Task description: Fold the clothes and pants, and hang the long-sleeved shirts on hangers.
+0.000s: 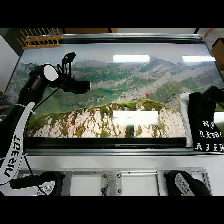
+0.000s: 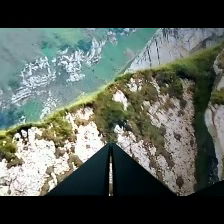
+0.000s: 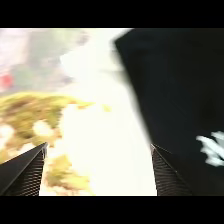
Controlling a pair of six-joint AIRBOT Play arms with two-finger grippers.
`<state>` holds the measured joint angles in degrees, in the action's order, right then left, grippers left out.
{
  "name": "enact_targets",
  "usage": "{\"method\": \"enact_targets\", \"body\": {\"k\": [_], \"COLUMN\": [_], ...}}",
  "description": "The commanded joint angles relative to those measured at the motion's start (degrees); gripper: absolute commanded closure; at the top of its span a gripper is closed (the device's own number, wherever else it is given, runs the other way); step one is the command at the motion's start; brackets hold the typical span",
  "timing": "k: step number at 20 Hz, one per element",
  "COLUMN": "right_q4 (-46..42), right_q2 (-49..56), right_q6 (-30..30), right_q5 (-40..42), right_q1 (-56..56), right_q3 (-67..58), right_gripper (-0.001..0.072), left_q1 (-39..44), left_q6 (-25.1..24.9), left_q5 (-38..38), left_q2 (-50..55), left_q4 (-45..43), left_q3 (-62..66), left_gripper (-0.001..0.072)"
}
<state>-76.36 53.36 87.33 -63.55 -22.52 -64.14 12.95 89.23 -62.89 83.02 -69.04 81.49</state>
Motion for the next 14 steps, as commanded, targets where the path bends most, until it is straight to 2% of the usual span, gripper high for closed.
{"method": "enact_targets", "body": {"k": [1, 3, 4, 8, 14], "right_q4": [8.7, 8.5, 8.5, 8.7, 8.7], "right_q2": [-0.7, 0.2, 0.5, 1.0, 1.1], "right_q6": [-5.1, -5.1, -5.1, -5.1, -5.0], "right_q5": [1.7, 1.7, 1.9, -1.0, -1.2], "right_q1": [13.7, 20.3, 22.6, 25.4, 25.4], "right_q3": [0.8, 0.8, 0.8, 0.8, 0.8], "right_gripper": [0.0125, 0.0576, 0.069, 0.0692, 0.0692], "left_q1": [0.0, 0.0, 0.0, 0.0, 0.0], "left_q6": [0.1, 0.1, 0.1, 0.1, 0.1], "left_q5": [0.1, 0.1, 0.1, 0.1, 0.1], "left_q2": [0.0, 0.0, 0.0, 0.0, 0.0], "left_q4": [0.0, 0.0, 0.0, 0.0, 0.0], "left_q3": [0.0, 0.0, 0.0, 0.0, 0.0], "left_gripper": [0.0703, 0.0703, 0.0702, 0.0703, 0.0703]}}
